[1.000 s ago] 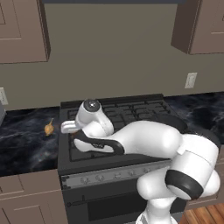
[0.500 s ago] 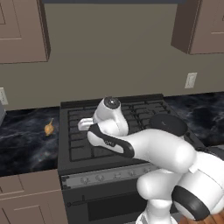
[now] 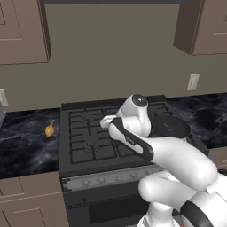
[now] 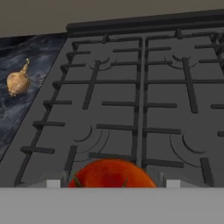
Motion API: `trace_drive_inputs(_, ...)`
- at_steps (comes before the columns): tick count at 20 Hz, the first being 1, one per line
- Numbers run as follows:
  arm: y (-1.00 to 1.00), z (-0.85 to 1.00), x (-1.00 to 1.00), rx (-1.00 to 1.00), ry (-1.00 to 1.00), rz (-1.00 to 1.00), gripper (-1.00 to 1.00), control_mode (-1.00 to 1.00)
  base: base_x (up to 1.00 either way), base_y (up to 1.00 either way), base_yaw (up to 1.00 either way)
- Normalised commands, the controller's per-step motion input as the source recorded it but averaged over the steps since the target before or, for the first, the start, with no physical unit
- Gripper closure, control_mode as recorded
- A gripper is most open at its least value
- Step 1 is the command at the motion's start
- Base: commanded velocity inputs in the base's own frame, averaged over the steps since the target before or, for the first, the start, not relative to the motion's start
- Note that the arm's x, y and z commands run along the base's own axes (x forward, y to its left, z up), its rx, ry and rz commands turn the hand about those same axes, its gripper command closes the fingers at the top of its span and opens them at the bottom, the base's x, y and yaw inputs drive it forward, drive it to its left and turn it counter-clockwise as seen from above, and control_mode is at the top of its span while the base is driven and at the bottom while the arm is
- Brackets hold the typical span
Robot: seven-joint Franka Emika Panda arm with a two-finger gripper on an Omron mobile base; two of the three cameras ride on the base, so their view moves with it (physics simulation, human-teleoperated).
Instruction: Place the pan on the front right burner on the stove. Then place the tomato and the onion in the pan and turn on the front right burner.
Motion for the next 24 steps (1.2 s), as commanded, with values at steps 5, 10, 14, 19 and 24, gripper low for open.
trace_drive_inputs(5,-0.71,0.28,0.00,0.00,-0.01,0.00,1.00,-1.00,0.00,0.00,0.00)
trace_drive_inputs(10,-0.64,0.35,0.00,0.00,0.00,0.00,1.00,-1.00,0.00,0.00,0.00)
trace_drive_inputs(14,-0.59,0.31,0.00,-0.01,-0.02,0.00,1.00,-1.00,0.00,0.00,0.00)
trace_drive_inputs(19,-0.49,0.27,0.00,-0.04,-0.01,0.00,1.00,-1.00,0.00,0.00,0.00)
trace_drive_inputs(24,-0.48,0.14,-0.04,-0.01,0.00,0.00,1.00,-1.00,0.00,0.00,0.00)
